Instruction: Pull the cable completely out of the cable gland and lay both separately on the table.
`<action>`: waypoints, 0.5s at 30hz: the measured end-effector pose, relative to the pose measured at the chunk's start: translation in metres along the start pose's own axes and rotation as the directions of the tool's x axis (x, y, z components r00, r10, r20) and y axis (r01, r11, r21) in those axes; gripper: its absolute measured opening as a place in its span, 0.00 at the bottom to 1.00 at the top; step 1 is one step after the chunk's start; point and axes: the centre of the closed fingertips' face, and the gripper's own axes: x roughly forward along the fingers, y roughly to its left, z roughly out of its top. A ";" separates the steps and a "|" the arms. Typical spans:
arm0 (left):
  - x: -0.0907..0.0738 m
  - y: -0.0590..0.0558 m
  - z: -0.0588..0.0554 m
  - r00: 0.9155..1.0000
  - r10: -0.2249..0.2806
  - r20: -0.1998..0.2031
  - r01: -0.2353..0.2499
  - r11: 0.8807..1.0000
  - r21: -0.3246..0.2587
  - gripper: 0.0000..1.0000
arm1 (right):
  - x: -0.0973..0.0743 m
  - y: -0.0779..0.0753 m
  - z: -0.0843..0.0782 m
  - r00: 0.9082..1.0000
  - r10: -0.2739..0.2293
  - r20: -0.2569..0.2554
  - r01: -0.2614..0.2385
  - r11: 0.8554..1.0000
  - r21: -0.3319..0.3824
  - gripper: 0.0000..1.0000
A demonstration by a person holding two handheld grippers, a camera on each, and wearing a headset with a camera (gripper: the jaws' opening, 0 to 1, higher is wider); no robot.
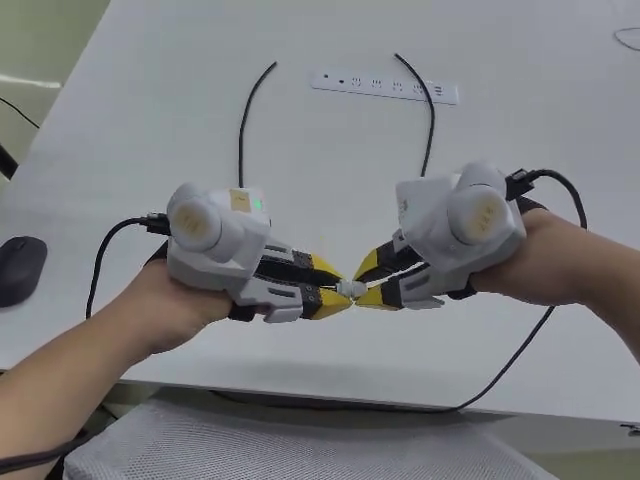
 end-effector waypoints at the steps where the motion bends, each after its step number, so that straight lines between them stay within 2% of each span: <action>1: 0.000 0.000 0.000 1.000 0.002 -0.004 -0.002 1.000 0.000 0.16 | 0.001 0.001 0.000 1.000 -0.005 -0.001 0.005 1.000 -0.016 0.07; 8: -0.003 0.002 -0.001 1.000 0.008 -0.013 -0.008 1.000 -0.001 0.15 | 0.001 0.000 0.001 0.999 -0.036 0.037 0.038 0.998 -0.040 0.08; 10: -0.003 0.001 0.000 1.000 0.007 -0.010 -0.007 1.000 0.001 0.15 | 0.000 -0.001 0.002 0.997 -0.040 0.067 0.041 0.999 -0.020 0.08; 15: -0.003 -0.002 0.002 1.000 -0.001 -0.002 0.001 1.000 -0.004 0.15 | -0.005 -0.001 0.006 0.986 -0.023 0.167 0.007 0.995 0.096 0.08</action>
